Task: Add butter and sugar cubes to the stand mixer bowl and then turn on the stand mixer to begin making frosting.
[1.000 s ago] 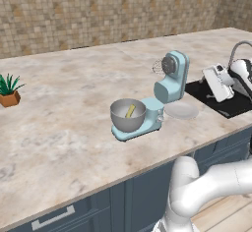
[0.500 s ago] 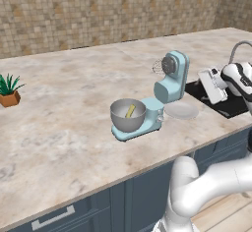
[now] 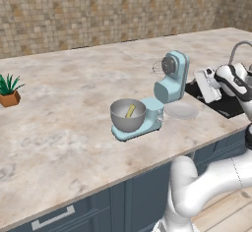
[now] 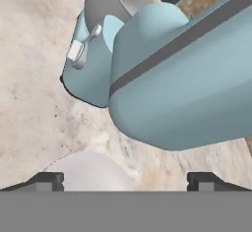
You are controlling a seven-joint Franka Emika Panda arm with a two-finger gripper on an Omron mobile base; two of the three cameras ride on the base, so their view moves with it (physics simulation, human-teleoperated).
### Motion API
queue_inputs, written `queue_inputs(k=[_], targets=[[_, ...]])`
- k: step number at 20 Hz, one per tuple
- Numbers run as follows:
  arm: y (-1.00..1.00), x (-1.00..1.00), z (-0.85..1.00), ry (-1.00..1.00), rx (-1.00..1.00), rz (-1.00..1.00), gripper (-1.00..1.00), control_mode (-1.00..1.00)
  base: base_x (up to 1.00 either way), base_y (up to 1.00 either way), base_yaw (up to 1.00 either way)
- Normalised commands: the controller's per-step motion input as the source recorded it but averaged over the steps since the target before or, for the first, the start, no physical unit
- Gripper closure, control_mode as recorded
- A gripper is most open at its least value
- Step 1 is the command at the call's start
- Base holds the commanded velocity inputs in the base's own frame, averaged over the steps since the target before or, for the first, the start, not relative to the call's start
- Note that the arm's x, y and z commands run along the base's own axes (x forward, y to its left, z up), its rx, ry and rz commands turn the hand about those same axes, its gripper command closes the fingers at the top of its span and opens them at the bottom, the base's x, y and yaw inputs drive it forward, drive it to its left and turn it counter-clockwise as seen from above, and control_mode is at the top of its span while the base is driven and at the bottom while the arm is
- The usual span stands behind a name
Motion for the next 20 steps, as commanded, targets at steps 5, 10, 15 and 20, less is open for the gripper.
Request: queue_inputs(k=[5,10,15,20], targets=[[0.01,0.40,-0.10,0.00,0.00,0.00,-1.00,-1.00,0.00,0.00,0.00],[0.10,0.41,-0.07,0.00,0.00,0.01,-1.00,-1.00,0.00,0.00,0.00],[0.01,0.06,0.00,-0.02,0.00,0.14,-1.00,-1.00,0.00,0.00,0.00],[0.00,0.00,0.05,-0.03,0.00,0.20,-1.00,-1.00,0.00,0.00,0.00]])
